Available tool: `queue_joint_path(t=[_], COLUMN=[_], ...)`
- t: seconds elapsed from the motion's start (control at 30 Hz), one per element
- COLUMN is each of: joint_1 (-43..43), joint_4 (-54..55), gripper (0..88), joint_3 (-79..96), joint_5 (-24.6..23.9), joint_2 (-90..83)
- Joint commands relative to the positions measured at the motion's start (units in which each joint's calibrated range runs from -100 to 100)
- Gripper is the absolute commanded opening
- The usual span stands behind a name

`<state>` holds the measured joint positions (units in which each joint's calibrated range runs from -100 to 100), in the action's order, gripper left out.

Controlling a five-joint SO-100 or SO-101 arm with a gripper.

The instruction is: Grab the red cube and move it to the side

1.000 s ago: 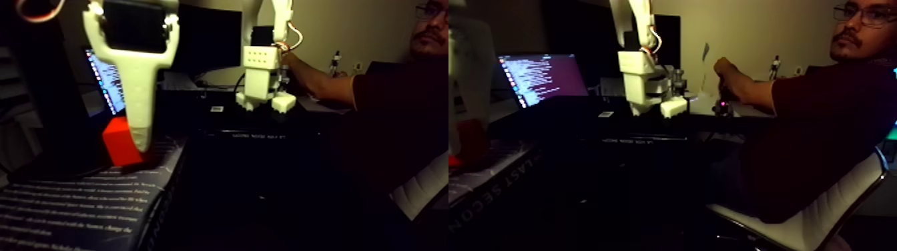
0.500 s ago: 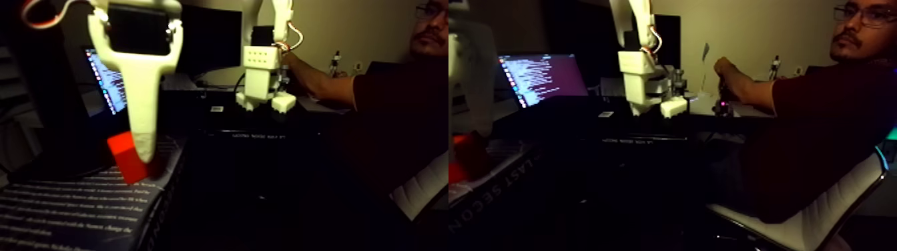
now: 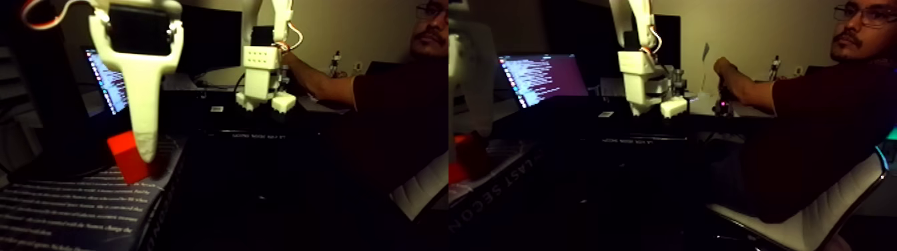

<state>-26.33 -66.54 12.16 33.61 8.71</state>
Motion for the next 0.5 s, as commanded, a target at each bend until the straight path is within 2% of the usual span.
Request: queue_joint_path(t=[0.0, 0.47], joint_1=[-0.4, 0.2], joint_4=[-2.4, -17.5], gripper=[25.4, 25.4], joint_3=[-0.5, -4.9], joint_5=[1.1, 2.2], joint_2=[-3.8, -17.9])
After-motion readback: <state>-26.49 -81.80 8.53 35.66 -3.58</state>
